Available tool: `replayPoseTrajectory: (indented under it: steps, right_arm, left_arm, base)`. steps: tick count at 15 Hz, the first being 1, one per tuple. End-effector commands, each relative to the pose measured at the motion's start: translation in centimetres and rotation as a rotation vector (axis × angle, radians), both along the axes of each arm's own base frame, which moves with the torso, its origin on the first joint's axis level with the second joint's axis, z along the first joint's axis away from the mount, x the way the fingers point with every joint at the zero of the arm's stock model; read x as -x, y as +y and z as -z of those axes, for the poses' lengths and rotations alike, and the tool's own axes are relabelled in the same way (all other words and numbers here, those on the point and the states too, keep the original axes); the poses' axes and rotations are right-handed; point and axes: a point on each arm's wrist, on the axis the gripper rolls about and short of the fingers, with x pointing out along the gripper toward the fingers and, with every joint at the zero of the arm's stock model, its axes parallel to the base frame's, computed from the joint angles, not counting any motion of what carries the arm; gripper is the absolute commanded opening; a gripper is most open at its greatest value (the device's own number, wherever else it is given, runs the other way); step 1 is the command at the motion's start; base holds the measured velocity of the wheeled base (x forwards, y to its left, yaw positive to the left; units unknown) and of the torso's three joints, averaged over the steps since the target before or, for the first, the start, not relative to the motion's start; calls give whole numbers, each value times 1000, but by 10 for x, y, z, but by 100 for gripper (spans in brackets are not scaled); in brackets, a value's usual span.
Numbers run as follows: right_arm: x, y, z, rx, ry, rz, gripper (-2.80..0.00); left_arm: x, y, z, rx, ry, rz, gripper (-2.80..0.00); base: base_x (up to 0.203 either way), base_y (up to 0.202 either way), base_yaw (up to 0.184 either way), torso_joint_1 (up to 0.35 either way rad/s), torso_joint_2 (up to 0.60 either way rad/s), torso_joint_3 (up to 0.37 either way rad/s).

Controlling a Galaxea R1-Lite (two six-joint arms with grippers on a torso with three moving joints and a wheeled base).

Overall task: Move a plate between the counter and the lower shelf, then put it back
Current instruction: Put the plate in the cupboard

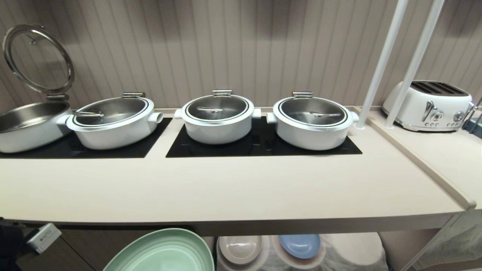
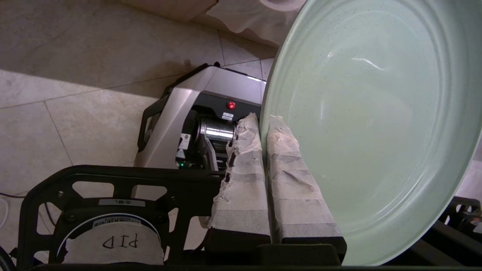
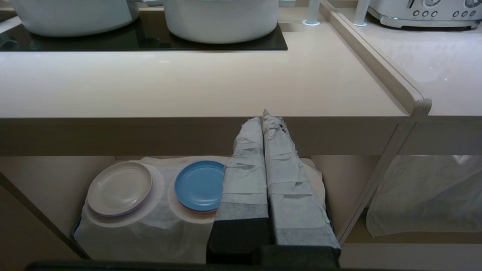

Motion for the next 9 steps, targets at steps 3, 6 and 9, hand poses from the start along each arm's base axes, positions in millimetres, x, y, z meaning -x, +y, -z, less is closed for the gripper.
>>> replayPoseTrajectory:
  steps: [3, 6, 9]
  right_arm:
    - [0, 0, 0, 0, 0, 0, -280]
    - [0, 0, 0, 0, 0, 0, -280]
    - [0, 0, 0, 0, 0, 2, -280]
  left_arm:
    - [1, 0, 1, 2, 8, 1, -280]
    - [1, 0, 1, 1, 7, 0, -280]
    - [2, 0, 2, 3, 8, -2, -280]
  base:
    - [0, 0, 0, 0, 0, 0]
    - [0, 0, 0, 0, 0, 0]
    - [0, 0, 0, 0, 0, 0]
